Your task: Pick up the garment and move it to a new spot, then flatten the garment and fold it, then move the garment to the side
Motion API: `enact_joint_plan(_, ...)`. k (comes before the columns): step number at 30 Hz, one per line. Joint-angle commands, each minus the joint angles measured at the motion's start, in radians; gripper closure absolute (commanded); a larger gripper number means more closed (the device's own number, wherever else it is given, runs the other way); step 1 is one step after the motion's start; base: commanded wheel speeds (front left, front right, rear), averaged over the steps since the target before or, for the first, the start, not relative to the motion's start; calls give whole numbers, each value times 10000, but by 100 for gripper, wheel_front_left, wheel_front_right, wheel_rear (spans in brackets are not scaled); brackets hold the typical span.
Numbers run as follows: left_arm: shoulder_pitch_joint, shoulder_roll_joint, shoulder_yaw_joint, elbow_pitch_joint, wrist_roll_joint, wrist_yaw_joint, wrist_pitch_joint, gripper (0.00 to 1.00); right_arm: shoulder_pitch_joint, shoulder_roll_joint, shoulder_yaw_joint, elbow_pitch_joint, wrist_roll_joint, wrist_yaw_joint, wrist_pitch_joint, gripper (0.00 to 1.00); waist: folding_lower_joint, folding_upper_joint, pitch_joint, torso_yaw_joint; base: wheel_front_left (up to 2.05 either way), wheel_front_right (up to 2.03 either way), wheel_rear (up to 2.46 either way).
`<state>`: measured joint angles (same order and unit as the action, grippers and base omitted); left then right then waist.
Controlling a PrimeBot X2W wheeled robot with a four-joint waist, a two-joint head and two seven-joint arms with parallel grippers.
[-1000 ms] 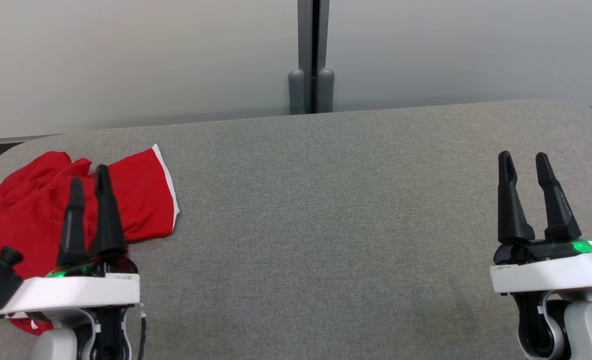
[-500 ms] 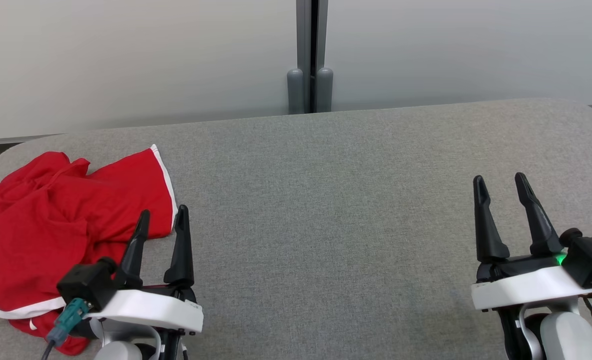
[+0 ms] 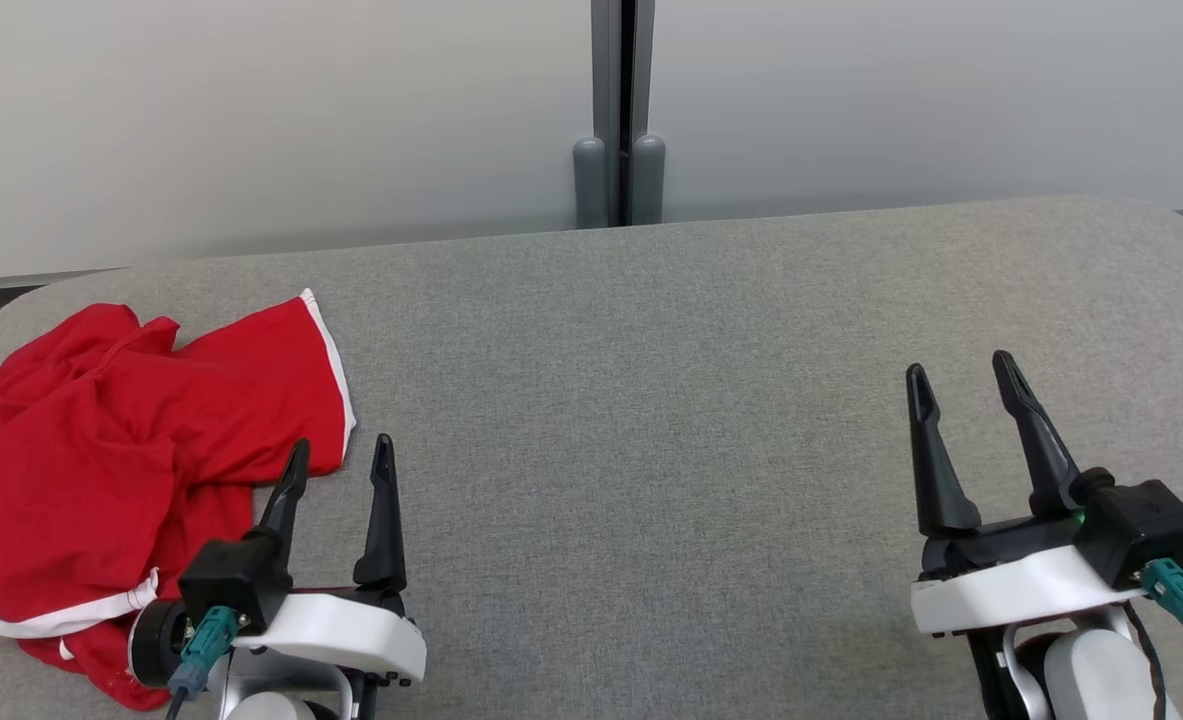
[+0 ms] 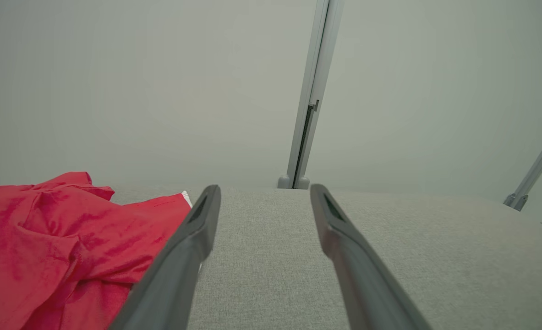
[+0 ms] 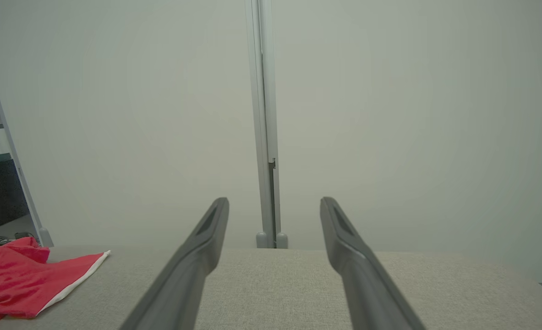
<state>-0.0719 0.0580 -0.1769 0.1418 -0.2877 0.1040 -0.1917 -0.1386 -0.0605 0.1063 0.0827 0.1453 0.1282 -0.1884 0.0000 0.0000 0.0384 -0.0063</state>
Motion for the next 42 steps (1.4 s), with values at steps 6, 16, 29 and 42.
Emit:
enact_joint_plan(6,-49,19,84,-259,177,67,-219,0,80,53,259,148,227,36,-261,0,0,0,-52,35,0,0,0)
enact_joint_plan(16,164,-77,579,-321,-533,-515,-403,0,95,93,334,619,1604,37,-454,0,0,0,-25,70,0,0,0)
enact_joint_plan(29,28,-61,156,689,113,-547,-651,0,-74,91,494,1274,1157,39,-691,0,0,0,40,57,0,0,0)
enact_joint_plan(42,-77,-59,140,748,227,-359,-738,0,-6,91,602,1409,1398,38,-788,0,0,0,64,233,0,0,0)
